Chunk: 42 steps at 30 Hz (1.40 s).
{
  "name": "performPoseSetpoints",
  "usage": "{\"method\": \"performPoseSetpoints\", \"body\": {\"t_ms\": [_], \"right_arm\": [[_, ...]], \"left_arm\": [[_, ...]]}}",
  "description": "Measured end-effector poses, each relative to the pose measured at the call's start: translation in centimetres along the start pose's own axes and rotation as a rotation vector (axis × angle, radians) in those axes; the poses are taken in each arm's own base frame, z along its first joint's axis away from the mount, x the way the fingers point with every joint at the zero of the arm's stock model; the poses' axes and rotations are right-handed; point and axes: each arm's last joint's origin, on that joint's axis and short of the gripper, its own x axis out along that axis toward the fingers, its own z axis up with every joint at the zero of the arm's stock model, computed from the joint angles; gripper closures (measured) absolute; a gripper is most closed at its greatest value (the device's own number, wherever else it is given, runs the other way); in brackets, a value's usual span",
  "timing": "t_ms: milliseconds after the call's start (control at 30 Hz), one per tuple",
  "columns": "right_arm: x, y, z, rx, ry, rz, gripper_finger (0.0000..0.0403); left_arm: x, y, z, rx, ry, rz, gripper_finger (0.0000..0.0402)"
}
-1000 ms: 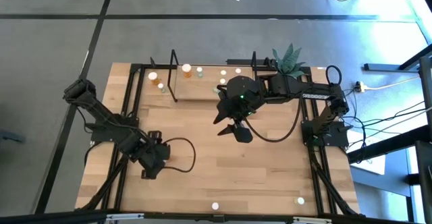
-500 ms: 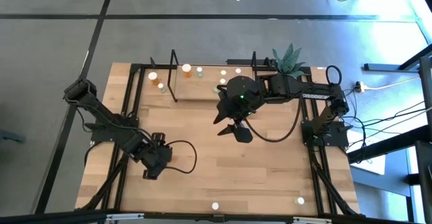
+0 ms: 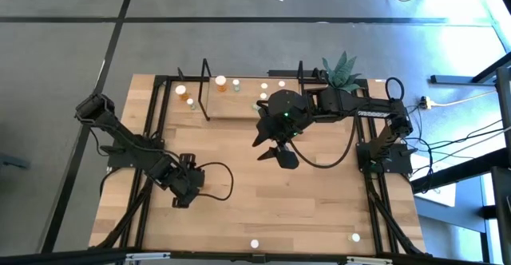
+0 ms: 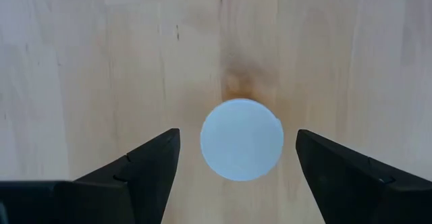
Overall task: Pick and place medicine bottles onto shelf by color
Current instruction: Put the bottom orange pill bottle on the shelf aligned with the other orange pill bottle
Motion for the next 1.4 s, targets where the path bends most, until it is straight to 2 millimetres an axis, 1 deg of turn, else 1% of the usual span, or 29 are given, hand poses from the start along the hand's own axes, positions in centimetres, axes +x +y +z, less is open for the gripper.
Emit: {"method": "performPoseSetpoints", "body": {"t_ms": [600,867,1400], "right_arm": [[0.0,0.0,0.0,-0.001,0.000,0.000,0.0189],[0.0,0.0,0.0,-0.003,0.000,0.000,0.0189],[0.0,0.0,0.0,-0.003,0.000,0.000,0.0189]], "left_arm": [[0.0,0.0,0.1,-0.032,-0.007,0.001,0.0111],[1.7,0.3,-0.9,-0.083,0.009,-0.002,0.0111],[1.9,0.3,-0.8,-0.111,-0.026,0.005,0.0111]]}}
